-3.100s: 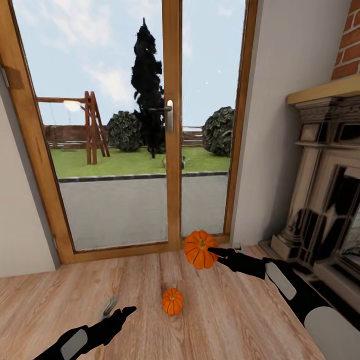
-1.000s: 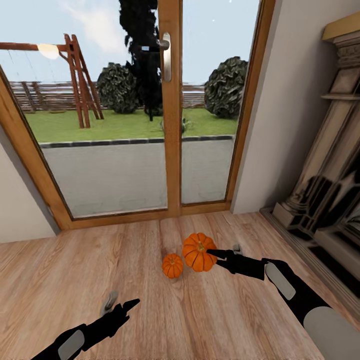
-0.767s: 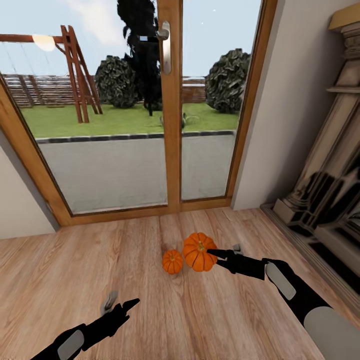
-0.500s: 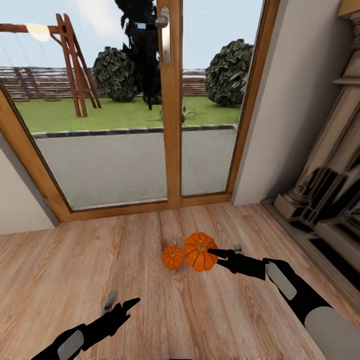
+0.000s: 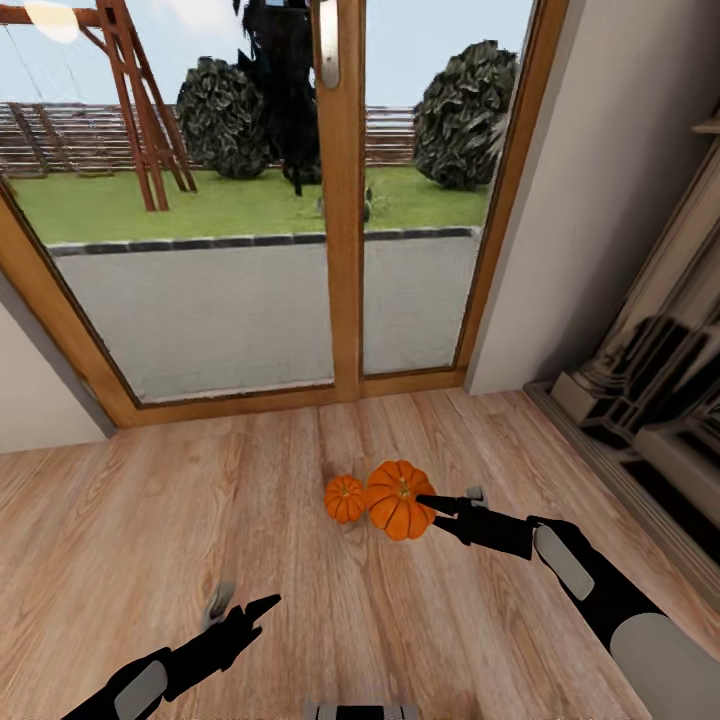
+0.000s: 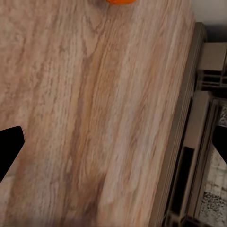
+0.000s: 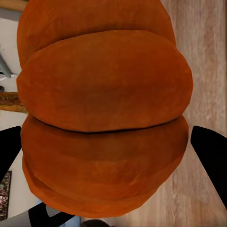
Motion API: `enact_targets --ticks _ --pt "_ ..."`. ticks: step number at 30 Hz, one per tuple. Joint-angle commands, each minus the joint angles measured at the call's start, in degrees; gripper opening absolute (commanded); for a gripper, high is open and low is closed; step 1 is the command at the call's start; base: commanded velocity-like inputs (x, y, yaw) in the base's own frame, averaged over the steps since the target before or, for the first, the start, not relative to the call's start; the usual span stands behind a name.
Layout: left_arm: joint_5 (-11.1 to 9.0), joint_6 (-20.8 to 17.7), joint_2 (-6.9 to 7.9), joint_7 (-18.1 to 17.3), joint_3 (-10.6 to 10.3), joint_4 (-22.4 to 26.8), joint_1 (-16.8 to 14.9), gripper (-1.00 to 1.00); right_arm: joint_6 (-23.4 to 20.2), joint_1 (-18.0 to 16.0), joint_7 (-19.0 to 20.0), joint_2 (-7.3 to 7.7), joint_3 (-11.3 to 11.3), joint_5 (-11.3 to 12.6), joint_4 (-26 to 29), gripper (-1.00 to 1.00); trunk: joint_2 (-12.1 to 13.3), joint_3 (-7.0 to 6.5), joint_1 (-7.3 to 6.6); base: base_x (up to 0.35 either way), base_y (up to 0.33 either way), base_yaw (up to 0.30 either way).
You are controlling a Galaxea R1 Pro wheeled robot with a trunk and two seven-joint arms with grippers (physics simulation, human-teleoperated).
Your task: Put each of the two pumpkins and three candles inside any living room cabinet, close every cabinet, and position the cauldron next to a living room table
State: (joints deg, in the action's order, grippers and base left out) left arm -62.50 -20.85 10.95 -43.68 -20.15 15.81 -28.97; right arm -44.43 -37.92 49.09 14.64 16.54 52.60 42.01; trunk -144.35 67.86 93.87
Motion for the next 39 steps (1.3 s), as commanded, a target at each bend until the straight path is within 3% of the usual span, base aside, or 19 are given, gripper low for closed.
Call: enact_targets --ticks 1,11,30,39 --pt "-0.6 -0.5 0.04 -0.1 -0.2 0.0 0.0 1.0 -0.4 0.0 -0.1 0.05 0.2 0.6 0.0 -1.0 0.0 0.27 0.01 0.0 0.0 0.0" --pt "-0.6 -0.4 0.04 -1.2 -0.3 0.0 0.0 1.0 -0.1 0.0 0.0 0.05 0.2 0.7 -0.1 -1.0 -0.2 2.49 0.27 0.0 0.0 0.0" --pt "-0.7 -0.5 0.1 -2.7 -0.3 -0.1 0.1 1.0 0.0 0.0 2.2 0.04 0.2 0.6 -0.3 -1.0 -0.2 2.49 0.27 0.066 0.008 0.0" --pt "-0.7 -0.5 0.11 -2.6 -0.4 -0.1 0.1 1.0 0.0 0.0 2.2 0.04 0.2 0.6 -0.3 -1.0 -0.2 2.49 0.27 0.284 0.0 0.0"
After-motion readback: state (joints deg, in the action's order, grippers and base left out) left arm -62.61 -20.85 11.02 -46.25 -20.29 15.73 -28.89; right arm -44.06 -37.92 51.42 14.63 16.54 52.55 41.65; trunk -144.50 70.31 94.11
